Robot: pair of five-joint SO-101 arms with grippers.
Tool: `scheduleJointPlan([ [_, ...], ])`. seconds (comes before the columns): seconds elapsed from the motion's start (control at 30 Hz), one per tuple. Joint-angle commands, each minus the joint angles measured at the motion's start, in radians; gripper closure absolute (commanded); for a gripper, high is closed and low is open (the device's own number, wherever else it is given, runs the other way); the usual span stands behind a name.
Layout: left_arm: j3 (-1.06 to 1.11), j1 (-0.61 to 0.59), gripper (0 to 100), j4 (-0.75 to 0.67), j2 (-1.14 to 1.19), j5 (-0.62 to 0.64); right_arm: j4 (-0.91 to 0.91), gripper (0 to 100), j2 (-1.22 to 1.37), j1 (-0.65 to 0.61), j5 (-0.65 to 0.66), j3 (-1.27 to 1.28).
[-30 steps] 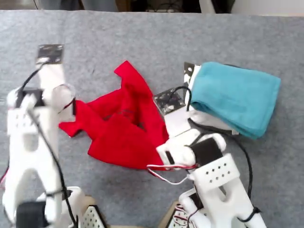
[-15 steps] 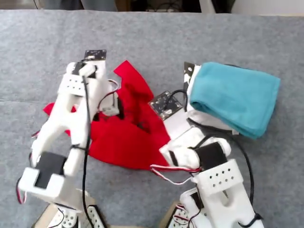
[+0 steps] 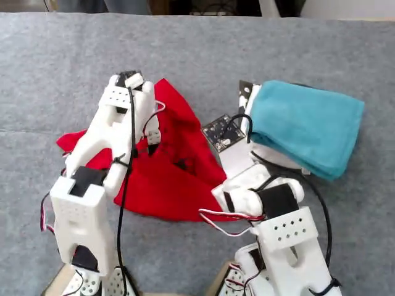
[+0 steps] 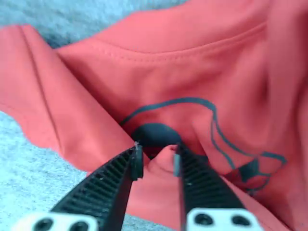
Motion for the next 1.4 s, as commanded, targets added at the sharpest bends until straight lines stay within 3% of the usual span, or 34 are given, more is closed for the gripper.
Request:
scheduleJointPlan([
  [0.0,-0.039,0.031,89,0.014,0.021,-0.021,-0.014,72.7,-0.013,0.012,0.003,-0.005],
  [0.2,-0.061,0.056,97,0.029,0.020,-0.089,-0.052,72.7,-0.013,0.014,0.002,-0.004],
  [0.33,-0.077,0.048,97,0.083,-0.044,-0.152,-0.063,72.7,-0.013,0.014,0.002,-0.005],
  [0.43,-0.079,0.050,97,0.147,-0.106,-0.308,-0.063,72.7,-0.013,0.023,-0.012,-0.008],
  [0.6,-0.070,-0.018,97,0.198,-0.262,-0.405,-0.055,72.7,-0.007,0.138,-0.123,-0.110],
  [0.83,-0.061,-0.367,97,0.198,-0.575,-0.600,0.048,72.7,0.039,0.149,-0.127,-0.303],
  [1.0,0.033,-0.653,97,0.198,-0.798,-0.767,0.114,72.7,0.255,0.140,-0.132,-0.507],
  [1.2,0.136,-0.970,97,0.198,-1.065,-0.959,0.143,72.4,0.558,-0.095,-0.126,-0.826],
  [1.37,0.143,-1.199,97,0.198,-1.185,-0.987,0.092,72.3,0.909,-0.213,-0.132,-1.044],
])
